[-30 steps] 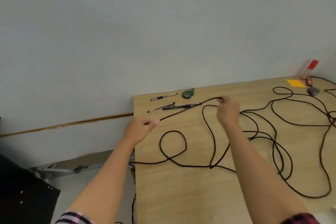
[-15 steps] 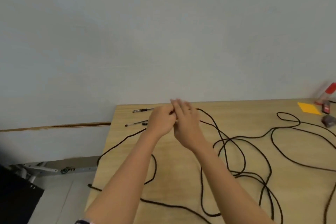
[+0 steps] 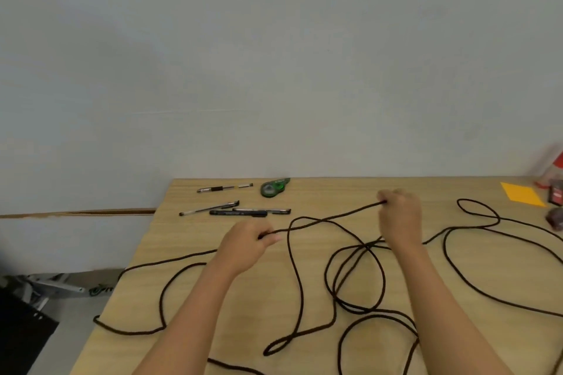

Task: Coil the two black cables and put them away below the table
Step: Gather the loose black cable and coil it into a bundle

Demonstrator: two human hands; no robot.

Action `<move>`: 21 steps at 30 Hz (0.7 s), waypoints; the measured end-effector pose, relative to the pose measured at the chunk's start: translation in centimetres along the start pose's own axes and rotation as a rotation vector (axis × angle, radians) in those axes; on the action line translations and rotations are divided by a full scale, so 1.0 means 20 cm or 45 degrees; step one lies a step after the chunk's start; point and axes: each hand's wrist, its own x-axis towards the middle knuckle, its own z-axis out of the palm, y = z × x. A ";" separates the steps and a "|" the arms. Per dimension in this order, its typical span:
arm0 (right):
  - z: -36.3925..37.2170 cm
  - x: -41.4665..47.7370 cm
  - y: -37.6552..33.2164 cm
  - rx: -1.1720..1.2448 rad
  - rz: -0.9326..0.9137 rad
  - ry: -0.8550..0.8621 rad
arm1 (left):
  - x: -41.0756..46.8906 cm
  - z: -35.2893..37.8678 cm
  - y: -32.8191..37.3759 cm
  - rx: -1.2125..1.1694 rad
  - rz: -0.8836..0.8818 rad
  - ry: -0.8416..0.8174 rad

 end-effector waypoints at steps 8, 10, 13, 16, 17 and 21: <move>-0.08 -0.11 0.01 -0.816 0.469 -0.452 | 0.02 0.13 -0.07 0.039 0.036 0.169; -0.02 -0.24 -0.15 -0.836 0.105 -0.395 | 0.03 0.22 0.02 0.055 0.098 0.221; 0.08 -0.44 -0.35 -0.577 -0.465 -0.292 | 0.03 0.33 0.13 0.053 0.175 0.274; 0.15 -0.51 -0.34 -0.319 -0.632 -0.429 | 0.02 0.39 0.17 -0.089 0.199 0.246; 0.16 -0.51 -0.30 -0.231 -0.626 -0.474 | 0.00 0.39 0.18 -0.113 0.232 0.229; 0.10 -0.43 -0.05 -0.078 -0.460 -0.474 | -0.06 0.38 0.14 0.040 0.347 0.198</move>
